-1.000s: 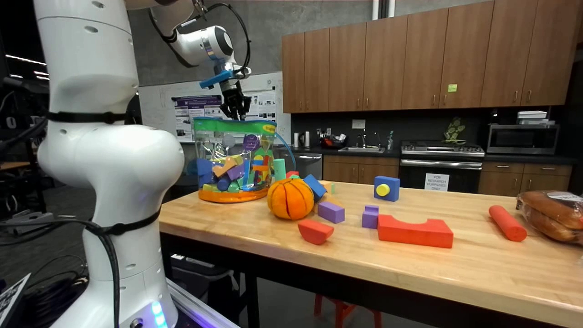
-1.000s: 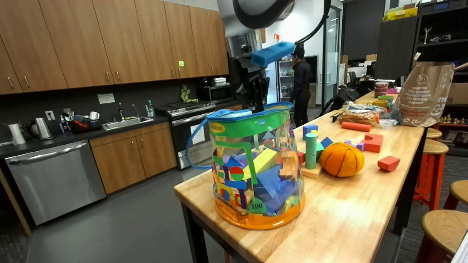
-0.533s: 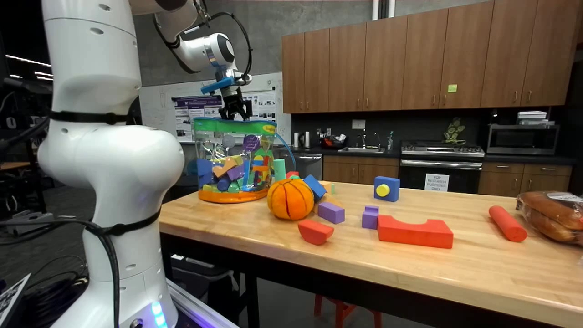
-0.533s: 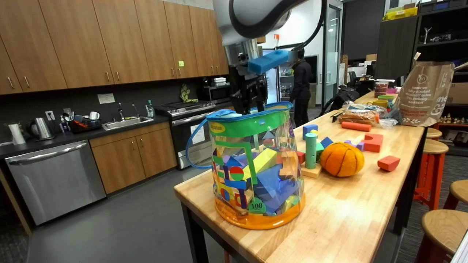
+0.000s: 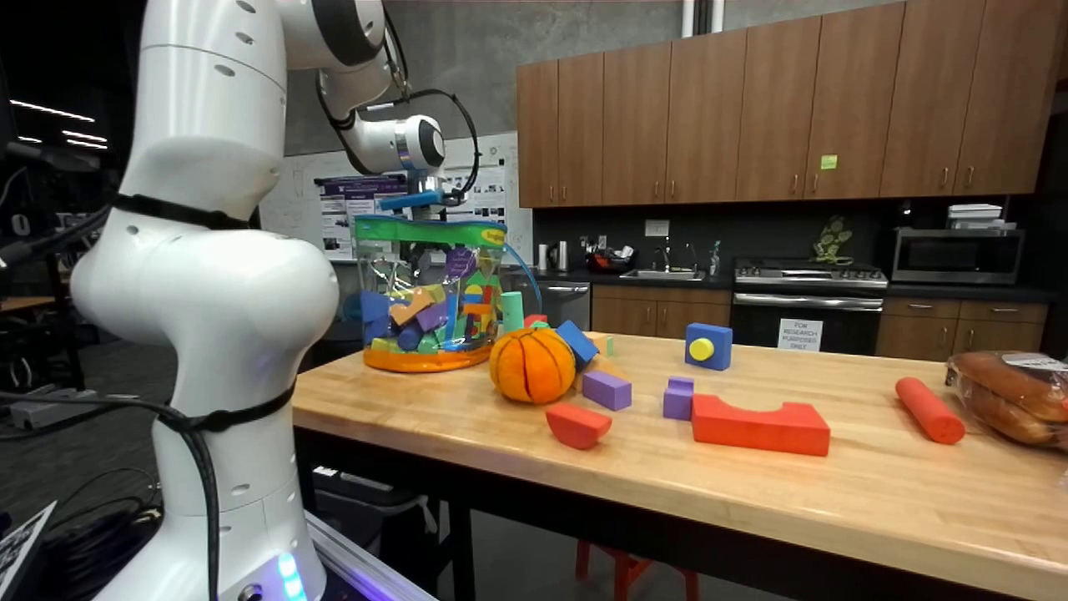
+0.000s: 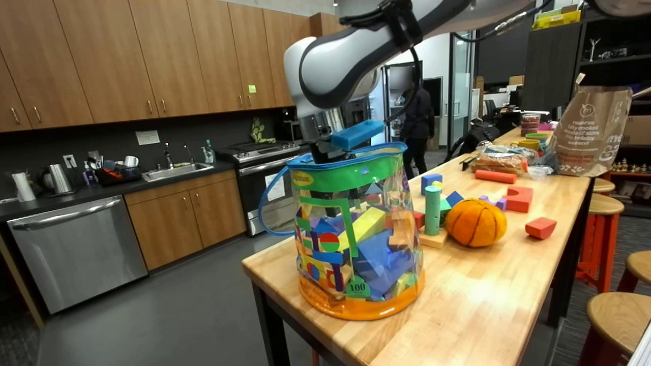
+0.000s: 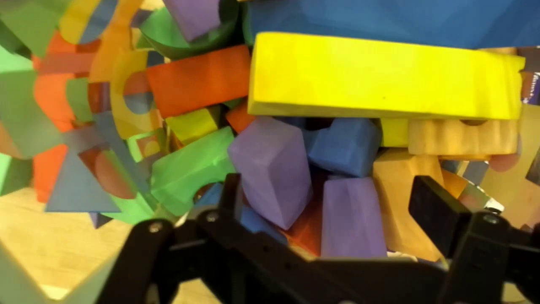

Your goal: Remove one purple block from the bag.

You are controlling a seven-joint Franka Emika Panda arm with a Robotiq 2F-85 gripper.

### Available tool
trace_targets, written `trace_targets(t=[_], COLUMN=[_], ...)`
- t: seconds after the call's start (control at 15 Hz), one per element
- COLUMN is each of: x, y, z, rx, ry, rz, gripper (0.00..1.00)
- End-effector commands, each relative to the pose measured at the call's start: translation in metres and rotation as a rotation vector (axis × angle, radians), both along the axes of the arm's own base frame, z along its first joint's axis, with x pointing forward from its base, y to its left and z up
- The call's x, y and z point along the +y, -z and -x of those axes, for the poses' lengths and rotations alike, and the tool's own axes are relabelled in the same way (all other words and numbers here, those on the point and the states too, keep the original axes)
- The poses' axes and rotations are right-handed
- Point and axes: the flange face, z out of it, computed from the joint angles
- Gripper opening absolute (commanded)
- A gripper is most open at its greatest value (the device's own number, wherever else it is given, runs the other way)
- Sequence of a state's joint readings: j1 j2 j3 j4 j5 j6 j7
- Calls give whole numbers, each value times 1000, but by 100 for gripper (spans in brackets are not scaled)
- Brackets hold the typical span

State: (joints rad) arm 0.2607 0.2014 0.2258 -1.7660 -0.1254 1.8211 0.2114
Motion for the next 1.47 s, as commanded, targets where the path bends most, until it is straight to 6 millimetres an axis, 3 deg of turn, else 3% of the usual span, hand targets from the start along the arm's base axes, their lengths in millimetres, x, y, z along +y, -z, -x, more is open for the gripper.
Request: trace_targets(t=[0.0,0.33,0.8,0.87,1.0,1.4], x=[25,36,28,27,26,20], y=[20,36,53,55,53,41], z=[-19,-34,-45,-46,-46,-44], rx=[-3,-25,-8,-8,-10,-16], ry=[-135,-228,-205,-201,-193,-152], rz=[-82,-132,-145,-144,-143,-128], gripper=[100,100,100,75,68,23])
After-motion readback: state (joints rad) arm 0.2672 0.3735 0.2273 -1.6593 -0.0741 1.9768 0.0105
